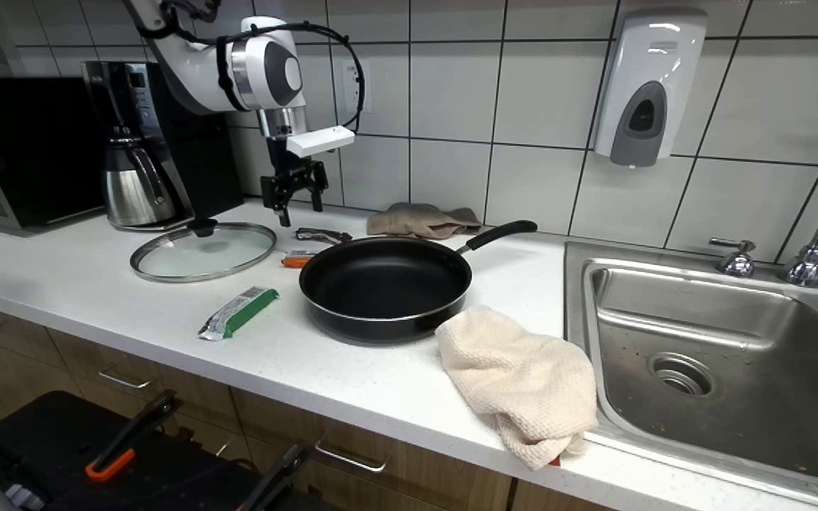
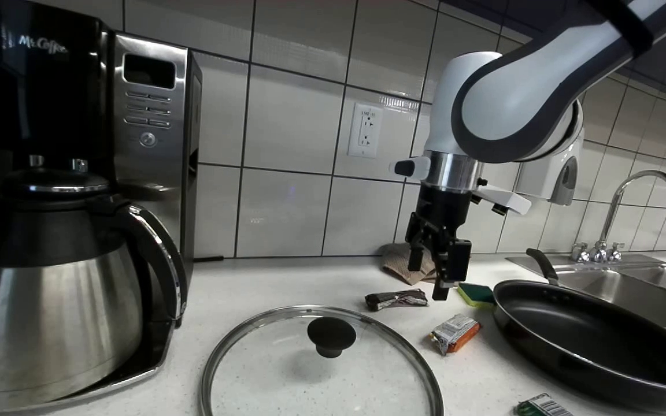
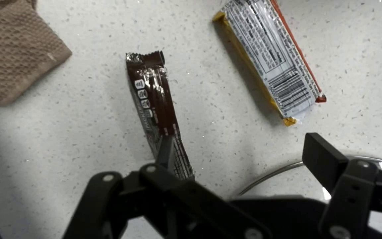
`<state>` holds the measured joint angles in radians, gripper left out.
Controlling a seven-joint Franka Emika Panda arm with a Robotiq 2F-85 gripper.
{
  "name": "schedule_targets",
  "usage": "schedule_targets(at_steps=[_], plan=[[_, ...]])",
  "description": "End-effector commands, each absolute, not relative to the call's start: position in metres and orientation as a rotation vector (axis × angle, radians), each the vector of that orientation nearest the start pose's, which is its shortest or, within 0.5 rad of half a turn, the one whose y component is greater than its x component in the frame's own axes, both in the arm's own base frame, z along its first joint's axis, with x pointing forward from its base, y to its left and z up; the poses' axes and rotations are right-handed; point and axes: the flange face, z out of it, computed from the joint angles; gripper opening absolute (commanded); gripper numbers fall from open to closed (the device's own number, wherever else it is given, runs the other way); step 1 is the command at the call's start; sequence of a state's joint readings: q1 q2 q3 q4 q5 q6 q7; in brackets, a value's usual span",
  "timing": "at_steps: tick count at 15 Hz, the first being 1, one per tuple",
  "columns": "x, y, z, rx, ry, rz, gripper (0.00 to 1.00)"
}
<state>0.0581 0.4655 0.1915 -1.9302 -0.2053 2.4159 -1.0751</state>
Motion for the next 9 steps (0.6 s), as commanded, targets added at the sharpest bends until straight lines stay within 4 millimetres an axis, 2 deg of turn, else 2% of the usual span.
schedule_targets(at_steps=[1, 9], plan=[[0.6108, 0.1467, 0.2525, -2.396, -2.131, -0.022, 1.00], [0.6090, 0.1448, 0.2578, -2.402, -2.134, -0.036, 1.00]])
